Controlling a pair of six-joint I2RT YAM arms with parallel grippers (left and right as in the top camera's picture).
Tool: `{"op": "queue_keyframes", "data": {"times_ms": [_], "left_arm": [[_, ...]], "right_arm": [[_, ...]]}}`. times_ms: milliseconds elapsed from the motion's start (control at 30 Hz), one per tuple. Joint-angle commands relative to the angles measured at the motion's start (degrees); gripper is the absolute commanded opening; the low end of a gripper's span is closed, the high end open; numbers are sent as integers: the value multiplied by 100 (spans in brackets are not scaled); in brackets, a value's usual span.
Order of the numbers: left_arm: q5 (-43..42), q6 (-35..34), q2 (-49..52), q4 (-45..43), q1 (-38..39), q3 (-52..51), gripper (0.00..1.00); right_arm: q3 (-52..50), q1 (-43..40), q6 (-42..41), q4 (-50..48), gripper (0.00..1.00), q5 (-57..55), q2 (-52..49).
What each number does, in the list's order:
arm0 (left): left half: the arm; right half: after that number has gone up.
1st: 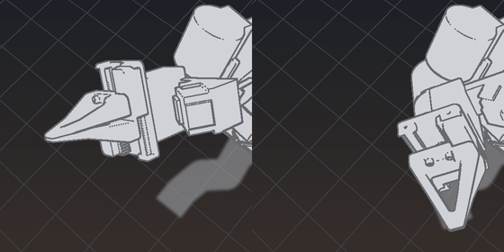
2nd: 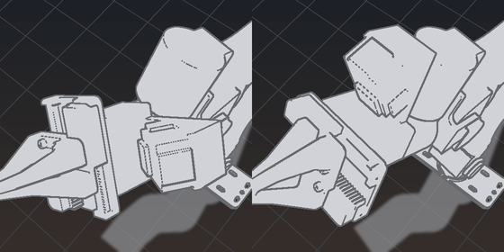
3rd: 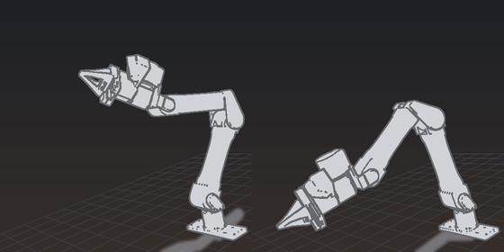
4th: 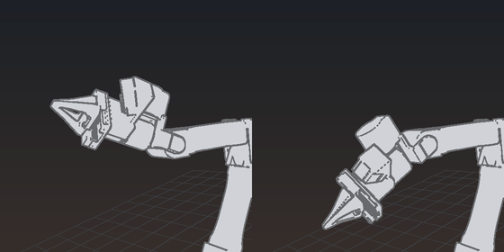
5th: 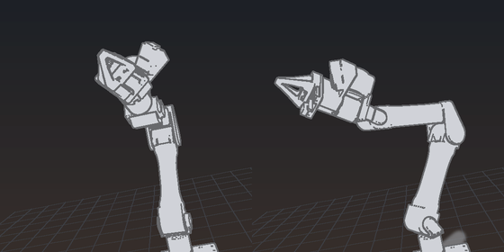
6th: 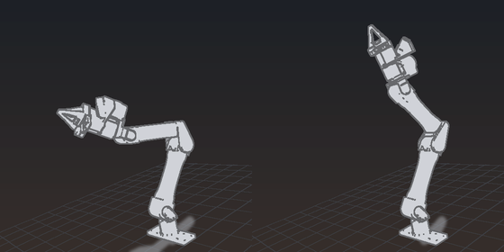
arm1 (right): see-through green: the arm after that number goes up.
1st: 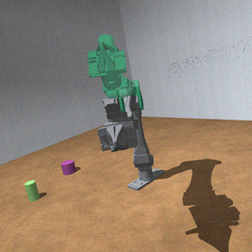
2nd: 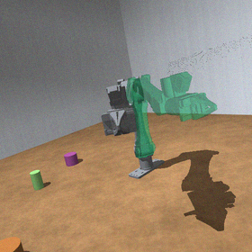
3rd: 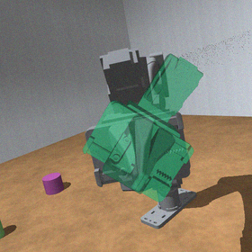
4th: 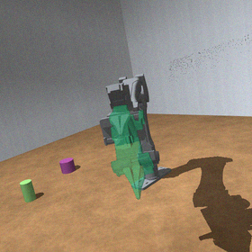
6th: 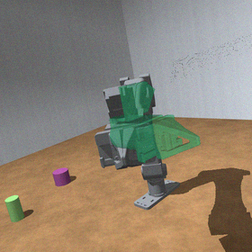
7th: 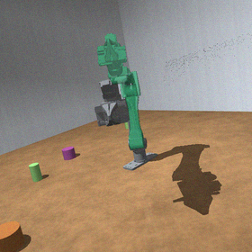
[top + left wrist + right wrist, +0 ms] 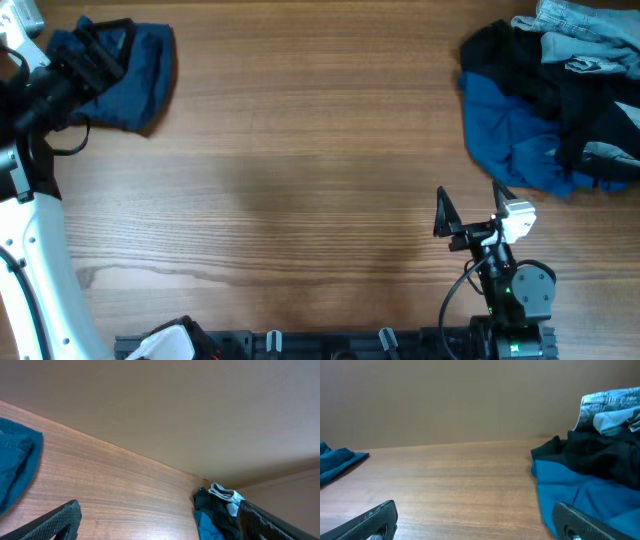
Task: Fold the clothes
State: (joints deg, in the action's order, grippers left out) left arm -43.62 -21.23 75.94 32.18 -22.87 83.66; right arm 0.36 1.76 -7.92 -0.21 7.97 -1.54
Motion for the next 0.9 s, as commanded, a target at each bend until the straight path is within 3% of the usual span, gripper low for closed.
{"op": "queue_keyframes", "data": {"times_ms": [0, 567, 700, 767, 867], "left_arm": [[-68, 133, -9, -17, 22, -15, 100], [-68, 133, -22, -17, 22, -15, 100], [304, 138, -339, 203, 59, -15, 100], [1180, 155, -651, 621, 560, -24, 100], [3191, 155, -1093, 577, 1910, -280, 100]], "right_arm": [[-2, -35, -109, -37, 100, -50, 52], [-2, -35, -111, -37, 100, -50, -13], [-2, -35, -111, -37, 100, -48, -13], [-2, -35, -109, -37, 100, -48, -13], [-2, -35, -111, -37, 100, -48, -13]]}}
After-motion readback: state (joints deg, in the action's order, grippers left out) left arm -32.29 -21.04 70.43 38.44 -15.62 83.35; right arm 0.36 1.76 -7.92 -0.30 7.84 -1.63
